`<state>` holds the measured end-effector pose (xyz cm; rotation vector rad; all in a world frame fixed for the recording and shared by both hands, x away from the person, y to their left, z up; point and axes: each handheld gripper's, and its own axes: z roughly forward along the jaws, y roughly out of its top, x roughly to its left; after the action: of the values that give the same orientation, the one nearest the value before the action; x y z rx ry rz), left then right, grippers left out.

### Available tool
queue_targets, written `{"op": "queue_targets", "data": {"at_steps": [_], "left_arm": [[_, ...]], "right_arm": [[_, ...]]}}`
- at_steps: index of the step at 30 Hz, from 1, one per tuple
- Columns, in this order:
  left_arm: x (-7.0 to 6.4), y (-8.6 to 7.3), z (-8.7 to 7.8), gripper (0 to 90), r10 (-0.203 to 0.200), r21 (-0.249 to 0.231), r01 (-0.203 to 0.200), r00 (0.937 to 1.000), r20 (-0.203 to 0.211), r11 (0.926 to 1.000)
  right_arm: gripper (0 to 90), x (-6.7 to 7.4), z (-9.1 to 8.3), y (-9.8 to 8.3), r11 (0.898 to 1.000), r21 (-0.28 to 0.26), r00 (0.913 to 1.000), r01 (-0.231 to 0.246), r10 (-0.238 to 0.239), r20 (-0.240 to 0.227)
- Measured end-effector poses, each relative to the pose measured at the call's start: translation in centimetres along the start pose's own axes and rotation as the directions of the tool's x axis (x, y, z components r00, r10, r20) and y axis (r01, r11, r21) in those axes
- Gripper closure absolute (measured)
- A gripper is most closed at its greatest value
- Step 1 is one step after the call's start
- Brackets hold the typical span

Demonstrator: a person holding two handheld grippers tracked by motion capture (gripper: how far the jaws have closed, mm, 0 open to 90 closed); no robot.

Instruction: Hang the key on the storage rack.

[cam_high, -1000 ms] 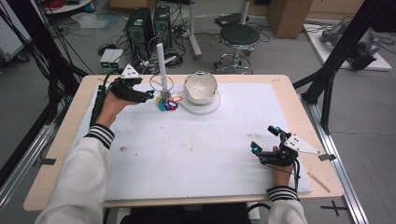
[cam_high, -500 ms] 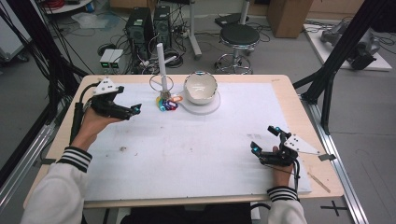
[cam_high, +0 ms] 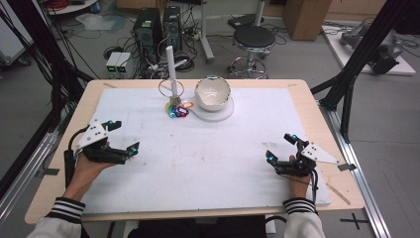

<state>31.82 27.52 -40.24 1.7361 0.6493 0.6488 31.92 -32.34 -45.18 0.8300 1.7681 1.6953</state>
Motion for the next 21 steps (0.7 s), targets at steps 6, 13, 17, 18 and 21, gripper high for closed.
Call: {"op": "queue_targets", "data": {"at_steps": [6, 13, 17, 18, 21], "left_arm": [[-0.6, -2.6, -1.4, 1.7, -0.031, -0.062, 0.03, 0.9994, -0.017, 0.9977], [-1.1, -5.3, -2.5, 1.7, -0.064, -0.157, 0.058, 0.9973, -0.036, 0.9859], [-0.8, -5.6, -2.9, 1.7, -0.09, -0.2, 0.08, 0.995, -0.043, 0.9765], [-0.8, -5.6, -2.9, 1.7, -0.097, -0.203, 0.085, 0.9942, -0.048, 0.9755], [-0.8, -5.6, -2.8, 1.7, -0.099, -0.197, 0.086, 0.9933, -0.06, 0.9767]], "right_arm": [[1.0, 0.0, 0.0, 0.0, 1.0, 0.0, 1.0, 0.003, -0.003, -0.002], [1.0, 0.0, 0.0, 0.0, 1.0, 0.002, 1.0, -0.001, 0.001, 0.0], [1.0, 0.0, 0.0, 0.0, 1.0, 0.002, 1.0, -0.004, 0.004, -0.001], [1.0, 0.0, 0.0, 0.0, 1.0, 0.003, 1.0, -0.001, 0.001, -0.001], [1.0, 0.0, 0.0, 0.0, 1.0, 0.002, 1.0, -0.002, 0.002, 0.0]]}}
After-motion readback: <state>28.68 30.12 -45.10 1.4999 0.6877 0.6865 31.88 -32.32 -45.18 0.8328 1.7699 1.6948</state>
